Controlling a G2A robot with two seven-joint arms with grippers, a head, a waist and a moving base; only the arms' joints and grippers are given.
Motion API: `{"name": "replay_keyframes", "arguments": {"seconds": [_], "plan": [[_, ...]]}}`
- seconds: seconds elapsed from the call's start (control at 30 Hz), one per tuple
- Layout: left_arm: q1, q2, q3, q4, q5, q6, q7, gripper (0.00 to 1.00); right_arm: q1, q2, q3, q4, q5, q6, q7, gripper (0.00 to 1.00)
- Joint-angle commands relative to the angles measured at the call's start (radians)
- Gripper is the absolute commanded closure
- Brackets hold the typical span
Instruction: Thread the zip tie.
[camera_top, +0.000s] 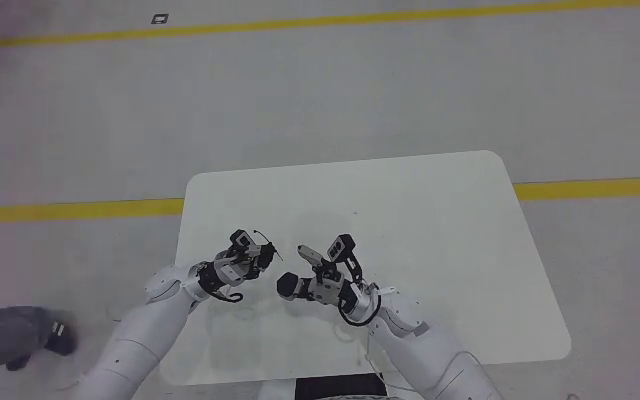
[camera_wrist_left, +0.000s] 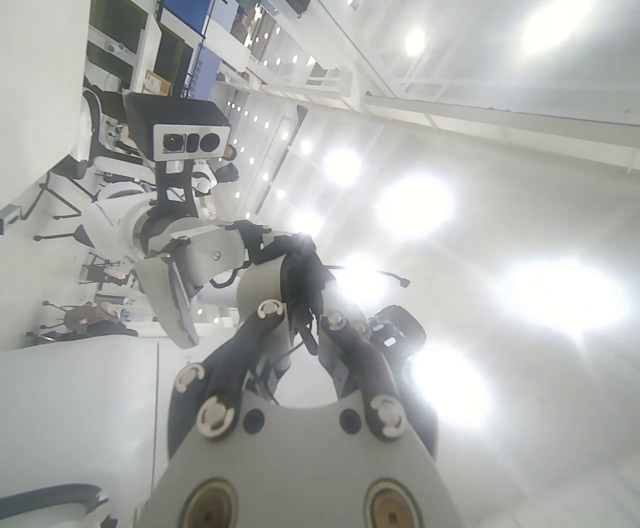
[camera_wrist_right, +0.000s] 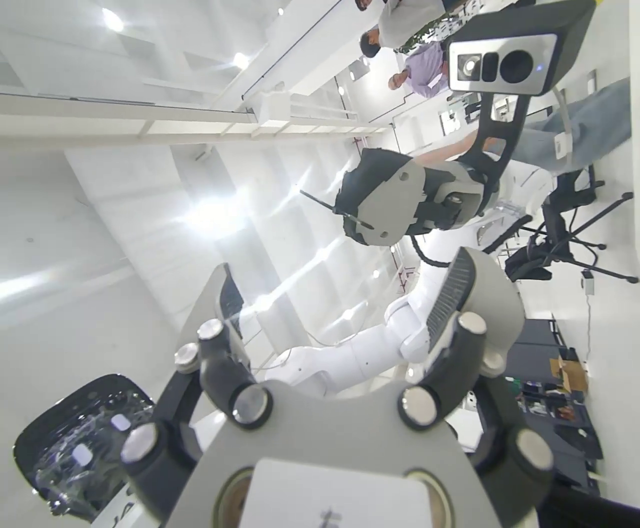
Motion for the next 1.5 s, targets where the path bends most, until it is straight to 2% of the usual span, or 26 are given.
{"name": "replay_keyframes", "arguments": {"seconds": [0.0, 0.07, 0.2, 0.6, 0.97, 1.23, 1.47], "plan": [[0.000, 0.000, 0.000, 0.000, 0.000, 0.000, 0.000, 1.00, 0.002, -0.001, -0.003, 0.010, 0.007, -0.009, 0.003, 0.56], [0.000, 0.000, 0.000, 0.000, 0.000, 0.000, 0.000, 1.00, 0.002, -0.002, -0.005, 0.020, 0.020, -0.017, 0.010, 0.64], [0.000, 0.000, 0.000, 0.000, 0.000, 0.000, 0.000, 1.00, 0.006, -0.003, -0.009, 0.036, 0.030, -0.025, 0.015, 0.69], [0.000, 0.000, 0.000, 0.000, 0.000, 0.000, 0.000, 1.00, 0.025, -0.011, -0.032, 0.054, 0.046, -0.032, 0.010, 0.75], [0.000, 0.000, 0.000, 0.000, 0.000, 0.000, 0.000, 1.00, 0.046, -0.021, -0.053, 0.073, 0.056, -0.051, -0.009, 0.76], [0.000, 0.000, 0.000, 0.000, 0.000, 0.000, 0.000, 1.00, 0.051, -0.024, -0.056, 0.080, 0.054, -0.060, -0.022, 0.85], [0.000, 0.000, 0.000, 0.000, 0.000, 0.000, 0.000, 1.00, 0.052, -0.025, -0.054, 0.086, 0.051, -0.062, -0.029, 0.86]]}}
